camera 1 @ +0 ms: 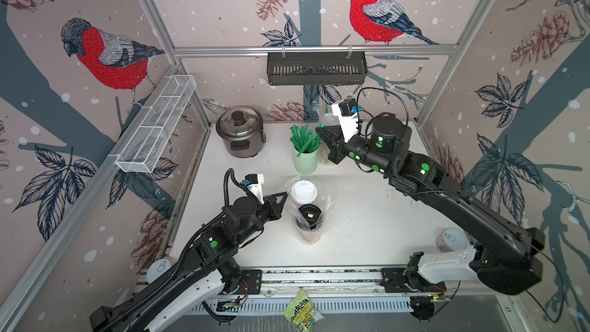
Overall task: Pack milk tea into plastic carrier bags
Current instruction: Pick up the straw from the container, then place the straw in the plastic carrier bag.
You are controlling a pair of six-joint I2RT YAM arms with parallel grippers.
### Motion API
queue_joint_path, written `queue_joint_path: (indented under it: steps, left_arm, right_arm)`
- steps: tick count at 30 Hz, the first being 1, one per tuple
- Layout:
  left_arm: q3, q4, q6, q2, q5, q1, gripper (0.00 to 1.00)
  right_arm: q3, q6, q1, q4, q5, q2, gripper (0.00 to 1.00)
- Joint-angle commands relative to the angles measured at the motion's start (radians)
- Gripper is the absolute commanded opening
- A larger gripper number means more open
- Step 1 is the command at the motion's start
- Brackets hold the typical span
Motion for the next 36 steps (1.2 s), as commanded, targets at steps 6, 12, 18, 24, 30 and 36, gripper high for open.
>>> queue_joint_path:
  steps: [6,12,18,24,30,36]
  left_arm:
    - [0.009,-0.006,0.026,-0.001,-0.032,0.001,0.00]
    - [0.017,-0.009,0.038,0.007,-0.041,0.001,0.00]
    - [0.031,-0.006,0.041,0.021,-0.032,0.001,0.00]
    - [0.044,-0.009,0.042,0.029,-0.024,0.000,0.00]
    - [0.050,-0.015,0.041,0.022,-0.024,0.001,0.00]
    - [0.058,-0.021,0.044,0.020,-0.020,0.000,0.00]
  right_arm:
    - [-0.055,0.027,0.068,-0.108,0.028,-0.043,0.01]
    - [-0.110,0.047,0.083,-0.091,-0.036,-0.053,0.01]
    - [-0.157,0.058,0.089,-0.039,-0.099,-0.076,0.00]
    - [-0.180,0.066,0.091,0.005,-0.158,-0.046,0.00]
    - [-0.192,0.068,0.093,0.035,-0.181,-0.002,0.00]
    - [-0.189,0.040,0.108,0.040,-0.116,0.037,0.00]
